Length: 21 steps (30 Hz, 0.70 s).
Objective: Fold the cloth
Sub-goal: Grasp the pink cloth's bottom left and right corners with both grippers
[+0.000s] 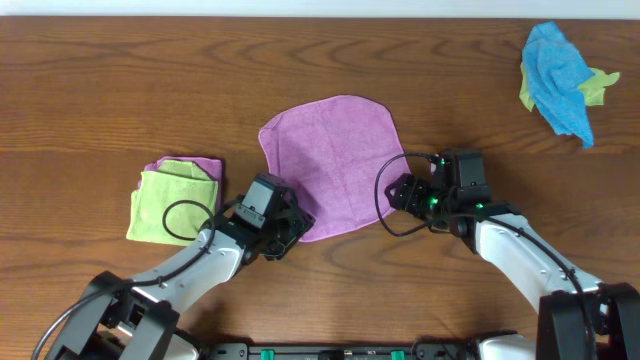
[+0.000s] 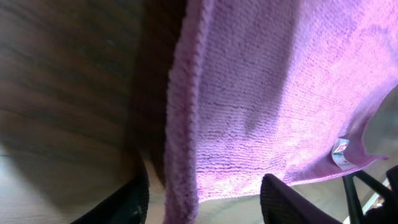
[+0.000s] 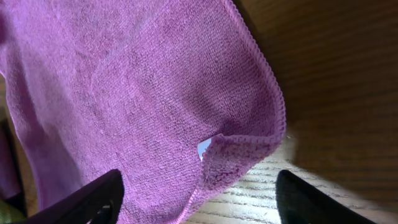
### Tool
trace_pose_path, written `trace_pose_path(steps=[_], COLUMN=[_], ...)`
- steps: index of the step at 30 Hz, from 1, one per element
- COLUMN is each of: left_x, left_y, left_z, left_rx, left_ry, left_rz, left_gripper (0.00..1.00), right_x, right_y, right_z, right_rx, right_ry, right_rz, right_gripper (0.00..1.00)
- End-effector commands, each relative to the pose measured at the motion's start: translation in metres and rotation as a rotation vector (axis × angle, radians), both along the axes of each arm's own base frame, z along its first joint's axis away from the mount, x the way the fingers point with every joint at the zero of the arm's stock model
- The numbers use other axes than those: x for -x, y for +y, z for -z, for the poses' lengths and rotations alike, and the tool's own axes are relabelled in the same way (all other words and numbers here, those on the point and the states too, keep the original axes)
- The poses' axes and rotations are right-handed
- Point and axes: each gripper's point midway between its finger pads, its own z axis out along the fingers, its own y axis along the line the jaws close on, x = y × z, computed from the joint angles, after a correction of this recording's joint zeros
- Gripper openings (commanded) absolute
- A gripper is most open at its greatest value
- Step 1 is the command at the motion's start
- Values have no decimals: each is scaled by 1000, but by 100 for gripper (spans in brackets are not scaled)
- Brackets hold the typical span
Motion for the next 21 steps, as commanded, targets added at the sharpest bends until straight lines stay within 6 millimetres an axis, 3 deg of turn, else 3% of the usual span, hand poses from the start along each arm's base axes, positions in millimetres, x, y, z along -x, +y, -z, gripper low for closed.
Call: trace_pose_path(steps=[1,13,15,17,21], left_x=[4,4,4,5,5], left_y=[2,3,3,4,4], left_z=[10,10,10,11,11], left_rx=[-38,-51,-51,-55,-57], left_ry=[20,5,4,6,4], left_rz=[-7,13,15,19,26], left_gripper=[54,31,27,23,15], right_x=[0,1,-2,-5,-5], right_y=[-5,-7,-7,-6,-7], right_z=[3,27,27,26,26], right_rx=[10,32,32,31,33], right_ry=[7,59,48,35,33], right_rz=[19,25,25,26,23], right_gripper=[73,62,49,25,6])
